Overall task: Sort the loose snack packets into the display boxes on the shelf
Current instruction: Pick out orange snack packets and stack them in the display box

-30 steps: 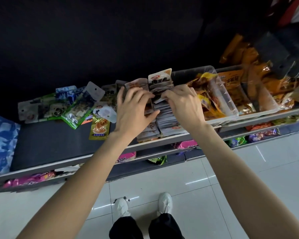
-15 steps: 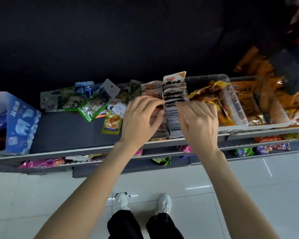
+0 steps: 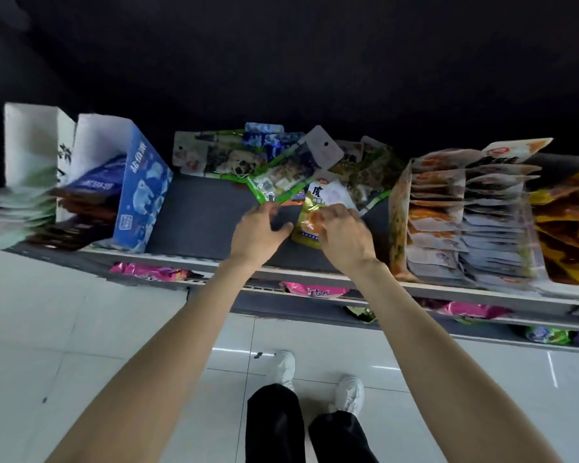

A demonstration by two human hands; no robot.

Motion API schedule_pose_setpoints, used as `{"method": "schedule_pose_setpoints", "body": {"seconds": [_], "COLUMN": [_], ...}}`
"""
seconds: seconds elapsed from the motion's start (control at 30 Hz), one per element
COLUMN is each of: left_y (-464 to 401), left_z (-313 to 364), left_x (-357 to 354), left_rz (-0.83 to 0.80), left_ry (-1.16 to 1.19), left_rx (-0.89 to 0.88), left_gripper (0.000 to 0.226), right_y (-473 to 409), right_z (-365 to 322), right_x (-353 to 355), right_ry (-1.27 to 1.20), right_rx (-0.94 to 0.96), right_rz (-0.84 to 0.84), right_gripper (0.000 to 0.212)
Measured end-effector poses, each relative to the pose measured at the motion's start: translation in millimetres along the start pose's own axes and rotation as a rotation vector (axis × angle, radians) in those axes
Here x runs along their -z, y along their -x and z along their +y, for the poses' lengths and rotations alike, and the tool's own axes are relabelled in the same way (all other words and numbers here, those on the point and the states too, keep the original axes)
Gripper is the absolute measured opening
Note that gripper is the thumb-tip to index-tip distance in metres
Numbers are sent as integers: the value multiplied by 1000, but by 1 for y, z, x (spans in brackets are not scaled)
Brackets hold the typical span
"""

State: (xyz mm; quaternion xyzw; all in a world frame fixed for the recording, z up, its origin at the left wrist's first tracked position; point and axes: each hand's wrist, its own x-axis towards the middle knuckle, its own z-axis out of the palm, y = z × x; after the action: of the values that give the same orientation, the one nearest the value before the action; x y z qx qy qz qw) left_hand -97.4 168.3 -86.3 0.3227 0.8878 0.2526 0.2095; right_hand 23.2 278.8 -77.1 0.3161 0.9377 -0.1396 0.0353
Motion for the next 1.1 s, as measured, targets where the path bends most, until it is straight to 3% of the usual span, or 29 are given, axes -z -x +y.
{"method": "schedule_pose_setpoints", "body": {"seconds": [0.13,0.3,0.43,0.53,0.63,0.7,0.77,0.87,1.1], "left_y": [-28,-34,-32,-25,-15,-5,5,17,36], "left_z": [25,47,46,43,33,29,34,57,147], "left_x": [-28,-40,-32,-13,24,53,75,92,58], "left_rz": [-83,-72,-50,-75,-123,-173,-276,-424,-278], "left_ry": [-87,-53,-2,-44,-56,-72,-71,-17,163], "left_rx": [-78,-36,-69,-69,-32,-50,-130,-260,-669], "left_gripper": [59,66,64,59,50,46,46,43,24], "right_y": [-9,-7,-9,-10,-5,4,18,50,135], "right_z": [1,6,7,8,11,10,8,14,92], "right_x": [-19,-20,-9,-1,8,20,38,71,126], "right_ry": [-89,-96,-72,-98,-310,-550,-673,-655,-919], "right_rx": [-120,-95,-89,-144,-223,-231,-181,-113,-178], "right_rz": [89,120,157,80,1,35,102,176,336], "right_gripper": [43,50,46,46,53,61,69,67,30]}}
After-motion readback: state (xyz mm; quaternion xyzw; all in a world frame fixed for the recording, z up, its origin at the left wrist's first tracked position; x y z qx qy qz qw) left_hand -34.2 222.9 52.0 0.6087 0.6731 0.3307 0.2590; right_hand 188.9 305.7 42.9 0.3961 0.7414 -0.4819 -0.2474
